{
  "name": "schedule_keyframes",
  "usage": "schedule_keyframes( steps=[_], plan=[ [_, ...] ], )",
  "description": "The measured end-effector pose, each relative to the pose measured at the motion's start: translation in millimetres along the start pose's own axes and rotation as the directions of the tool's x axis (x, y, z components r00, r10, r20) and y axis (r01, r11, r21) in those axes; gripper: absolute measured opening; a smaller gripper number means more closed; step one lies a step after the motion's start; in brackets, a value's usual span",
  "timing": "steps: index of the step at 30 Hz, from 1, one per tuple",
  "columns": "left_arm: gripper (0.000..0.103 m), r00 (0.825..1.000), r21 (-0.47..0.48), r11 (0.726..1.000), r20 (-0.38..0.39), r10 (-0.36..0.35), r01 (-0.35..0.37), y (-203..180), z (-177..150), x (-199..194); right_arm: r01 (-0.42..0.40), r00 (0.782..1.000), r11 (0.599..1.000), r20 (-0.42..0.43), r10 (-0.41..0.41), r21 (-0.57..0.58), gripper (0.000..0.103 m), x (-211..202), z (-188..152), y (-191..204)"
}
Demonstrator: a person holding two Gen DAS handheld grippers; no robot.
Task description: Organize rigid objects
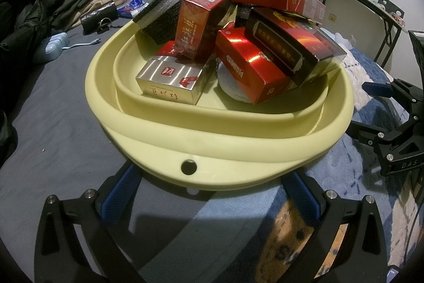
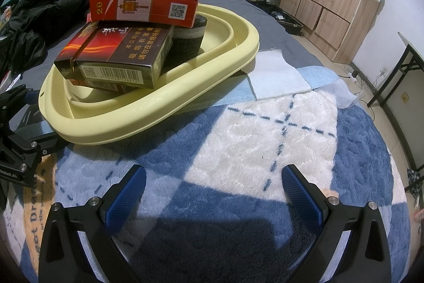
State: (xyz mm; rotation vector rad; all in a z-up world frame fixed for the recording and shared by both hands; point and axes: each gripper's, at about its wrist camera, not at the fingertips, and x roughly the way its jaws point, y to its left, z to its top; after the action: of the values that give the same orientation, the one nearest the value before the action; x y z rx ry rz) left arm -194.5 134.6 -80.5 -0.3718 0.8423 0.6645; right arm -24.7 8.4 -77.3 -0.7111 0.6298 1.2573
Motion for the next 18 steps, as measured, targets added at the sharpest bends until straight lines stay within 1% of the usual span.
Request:
schedule_keyframes(
  steps=[18],
  plan=[
    [0.103,1.000,-0.001,1.000,0.000,-0.001,0.001,0.2,0.2,0.1,0.005,1.000,1.000,-0.001,-0.005,-0.006,0.103,0.2,-0.4,2.8]
  ],
)
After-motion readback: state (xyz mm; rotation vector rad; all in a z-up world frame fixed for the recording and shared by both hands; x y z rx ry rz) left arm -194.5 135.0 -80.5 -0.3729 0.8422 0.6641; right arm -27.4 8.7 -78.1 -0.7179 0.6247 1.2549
